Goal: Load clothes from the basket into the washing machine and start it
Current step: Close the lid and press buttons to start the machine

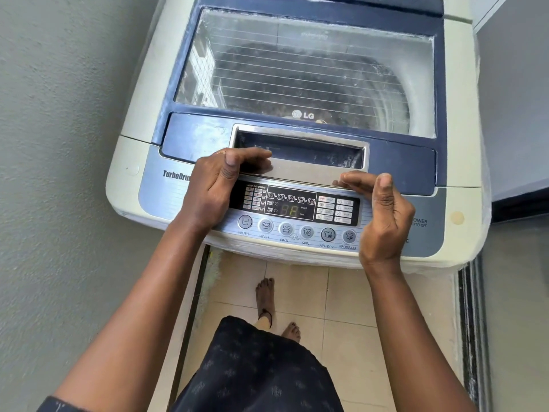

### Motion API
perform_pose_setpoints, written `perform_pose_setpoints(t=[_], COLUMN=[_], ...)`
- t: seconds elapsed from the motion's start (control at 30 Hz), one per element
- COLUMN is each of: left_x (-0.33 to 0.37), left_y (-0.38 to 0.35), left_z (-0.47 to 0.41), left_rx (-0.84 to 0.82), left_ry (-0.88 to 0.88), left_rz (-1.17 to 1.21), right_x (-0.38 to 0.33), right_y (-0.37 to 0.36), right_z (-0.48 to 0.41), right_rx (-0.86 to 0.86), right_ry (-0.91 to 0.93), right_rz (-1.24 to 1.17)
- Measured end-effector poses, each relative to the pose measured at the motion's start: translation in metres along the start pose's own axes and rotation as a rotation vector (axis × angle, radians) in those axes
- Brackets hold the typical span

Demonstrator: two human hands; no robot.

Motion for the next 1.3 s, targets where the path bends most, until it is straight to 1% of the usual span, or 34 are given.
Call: perform_pose_setpoints(t=[0.1, 0.4, 1.3], left_x=[-0.0046, -0.0088, -0.009], left_y=[-0.0008, -0.0016, -0.0019], left_z=[-0.0006, 0.0003, 0.0012], left_rx=[0.007, 0.015, 0.021], left_ry=[-0.001, -0.021, 0.007], left_rz=[0.057, 0.038, 0.047], right_x=[0.0012, 0.0039, 0.0028], right_y=[0.0016, 0.0002, -0.0013], right_z=[0.0008, 0.0001, 0.0007], right_rx=[0.003, -0.006, -0.03], right_ry=[0.016, 0.073, 0.055], right_rz=[-0.012, -0.03, 0.015])
Point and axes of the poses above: each hand's wrist, its own z-axis away from the middle knuckle, its own y-axis out of the back of the hand, x = y × z, the point moved 3 cm from there along -z, towards the middle knuckle, and after that the axes turned 1 degree about -y, right-handed, at the moved point
